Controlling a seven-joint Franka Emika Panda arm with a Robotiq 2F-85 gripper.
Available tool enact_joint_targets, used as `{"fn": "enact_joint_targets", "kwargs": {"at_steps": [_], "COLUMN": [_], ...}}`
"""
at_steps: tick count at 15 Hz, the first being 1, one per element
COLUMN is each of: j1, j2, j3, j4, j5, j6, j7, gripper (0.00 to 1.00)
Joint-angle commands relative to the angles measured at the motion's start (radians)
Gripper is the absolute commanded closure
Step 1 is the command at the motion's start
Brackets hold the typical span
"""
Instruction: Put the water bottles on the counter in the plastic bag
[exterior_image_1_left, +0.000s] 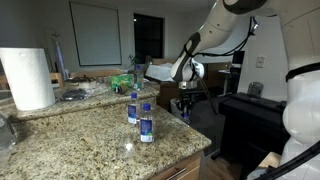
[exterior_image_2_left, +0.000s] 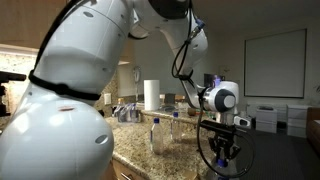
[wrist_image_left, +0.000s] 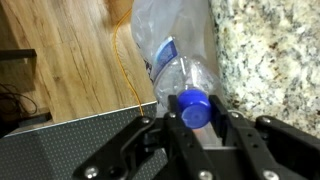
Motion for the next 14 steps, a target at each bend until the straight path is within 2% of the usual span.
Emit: {"fn": "enact_joint_targets", "kwargs": {"at_steps": [1,9,10,11,14], "j1": [-0.014,0.001,0.006,0.006,0.014], "j2": [0.017,0.015,0.015,0.013,-0.019], "j3": [0.029,0.002,-0.004,-0.007,-0.020], "j4": [-0.020,-0.022,-0.021,-0.021,-0.024], "j5": [0.046,-0.003,-0.014,-0.017,-0.034], "j6": [0.014,0.011,0.008,0.009,0.003], "j7": [-0.005,0.025,0.034,0.035,0.050], "gripper": [0.91,0.91,0.42,0.40,0.22]}}
